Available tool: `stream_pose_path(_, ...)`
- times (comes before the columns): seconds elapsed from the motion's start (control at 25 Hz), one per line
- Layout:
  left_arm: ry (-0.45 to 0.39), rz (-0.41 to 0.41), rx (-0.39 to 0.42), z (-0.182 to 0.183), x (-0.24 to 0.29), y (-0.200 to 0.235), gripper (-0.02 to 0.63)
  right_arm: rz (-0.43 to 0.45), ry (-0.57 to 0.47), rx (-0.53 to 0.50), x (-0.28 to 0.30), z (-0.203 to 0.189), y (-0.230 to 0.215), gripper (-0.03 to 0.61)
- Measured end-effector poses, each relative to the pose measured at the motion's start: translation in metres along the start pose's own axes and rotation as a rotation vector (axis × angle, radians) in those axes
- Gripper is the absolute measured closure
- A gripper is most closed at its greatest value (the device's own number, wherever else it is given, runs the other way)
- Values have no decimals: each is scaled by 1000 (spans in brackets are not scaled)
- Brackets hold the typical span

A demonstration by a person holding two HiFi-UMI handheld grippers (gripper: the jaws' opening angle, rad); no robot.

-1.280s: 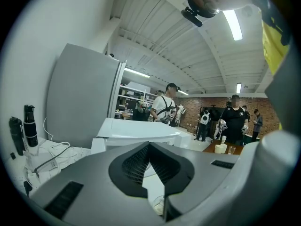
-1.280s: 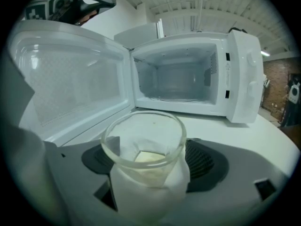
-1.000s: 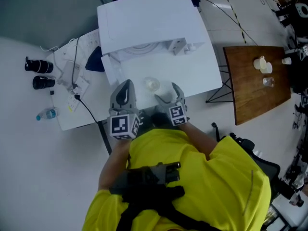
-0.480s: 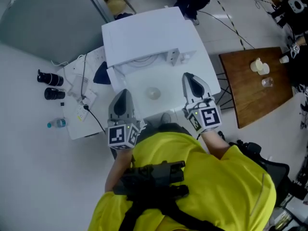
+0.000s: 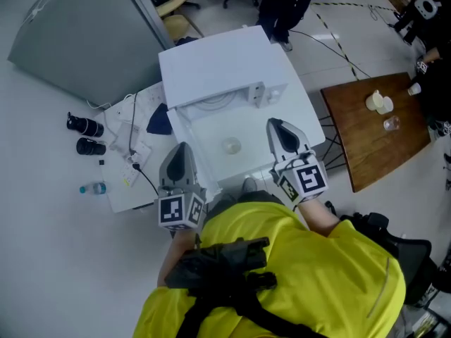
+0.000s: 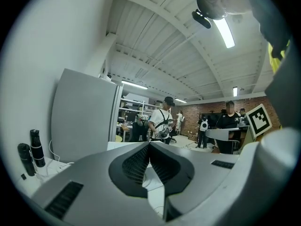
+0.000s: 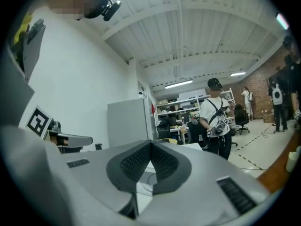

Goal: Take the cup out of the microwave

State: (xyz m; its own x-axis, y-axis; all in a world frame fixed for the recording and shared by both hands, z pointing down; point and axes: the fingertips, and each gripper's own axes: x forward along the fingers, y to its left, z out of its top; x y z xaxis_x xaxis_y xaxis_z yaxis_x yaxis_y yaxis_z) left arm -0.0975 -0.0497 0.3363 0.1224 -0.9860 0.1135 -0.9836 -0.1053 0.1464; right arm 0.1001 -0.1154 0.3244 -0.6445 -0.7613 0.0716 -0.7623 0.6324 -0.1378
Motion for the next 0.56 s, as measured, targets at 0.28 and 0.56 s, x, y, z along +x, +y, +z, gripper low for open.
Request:
stream_pose_path(0.28, 27, -12, 1, -1, -13, 9, 614, 11, -1, -33, 2, 7, 26, 575)
stream_pose_path(0.56, 31, -27, 4, 2, -24, 14, 614, 37, 13, -48, 5, 4, 48, 575)
